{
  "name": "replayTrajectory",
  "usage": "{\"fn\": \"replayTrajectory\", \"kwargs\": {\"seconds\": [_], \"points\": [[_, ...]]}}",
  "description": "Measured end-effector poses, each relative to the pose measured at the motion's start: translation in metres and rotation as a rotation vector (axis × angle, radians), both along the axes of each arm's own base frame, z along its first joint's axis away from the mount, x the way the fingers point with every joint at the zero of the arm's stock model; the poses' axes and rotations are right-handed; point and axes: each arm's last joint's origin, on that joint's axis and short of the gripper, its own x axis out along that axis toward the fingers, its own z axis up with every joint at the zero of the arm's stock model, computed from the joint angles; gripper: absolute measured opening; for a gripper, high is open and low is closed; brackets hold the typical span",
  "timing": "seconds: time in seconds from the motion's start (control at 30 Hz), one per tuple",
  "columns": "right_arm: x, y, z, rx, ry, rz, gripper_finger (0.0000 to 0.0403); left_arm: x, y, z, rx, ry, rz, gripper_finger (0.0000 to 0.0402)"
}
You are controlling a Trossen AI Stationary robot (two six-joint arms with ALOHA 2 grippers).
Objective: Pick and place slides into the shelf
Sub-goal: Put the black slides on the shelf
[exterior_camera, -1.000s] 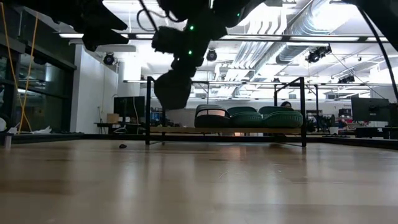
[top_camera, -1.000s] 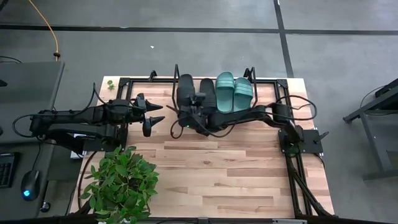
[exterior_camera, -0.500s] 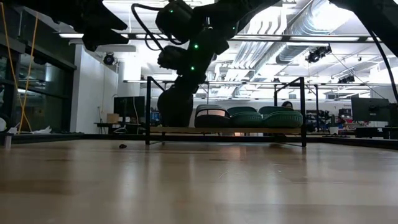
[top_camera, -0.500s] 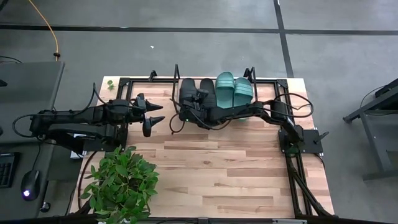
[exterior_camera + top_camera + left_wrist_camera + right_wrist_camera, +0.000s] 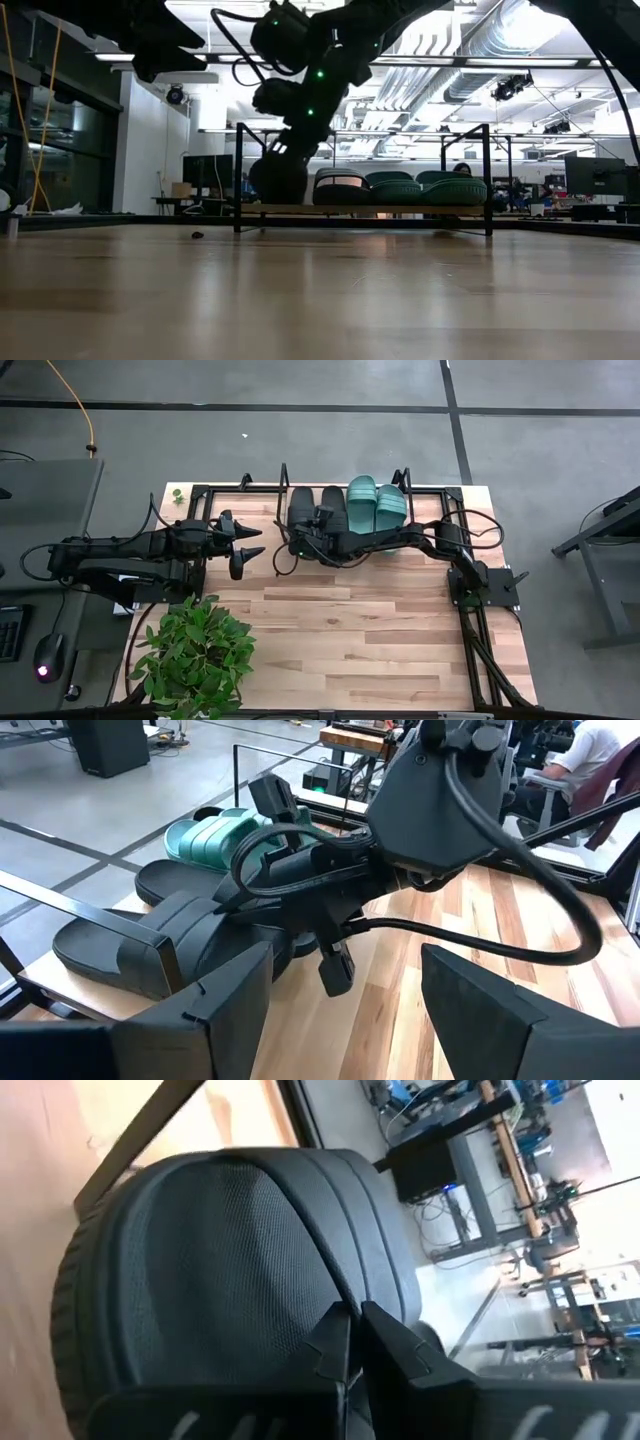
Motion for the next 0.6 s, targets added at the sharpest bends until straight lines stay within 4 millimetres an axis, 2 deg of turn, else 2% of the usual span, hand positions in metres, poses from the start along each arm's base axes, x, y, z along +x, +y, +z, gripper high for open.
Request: {"fn": "replayTrajectory", "kwargs": {"seconds": [0.3,0.6], "points": [[-0.002,-0.005,-0.004,0.096,0.014,0.047,0.0023,0.0,0.0,0.0,0.0,0.0,0.0,0.0239],[-0.002,-0.013,-0.005,0.185,-0.004,0.086,0.0105,0.0,0.0,0.0,0.0,0.0,0.0,0.0239]]}}
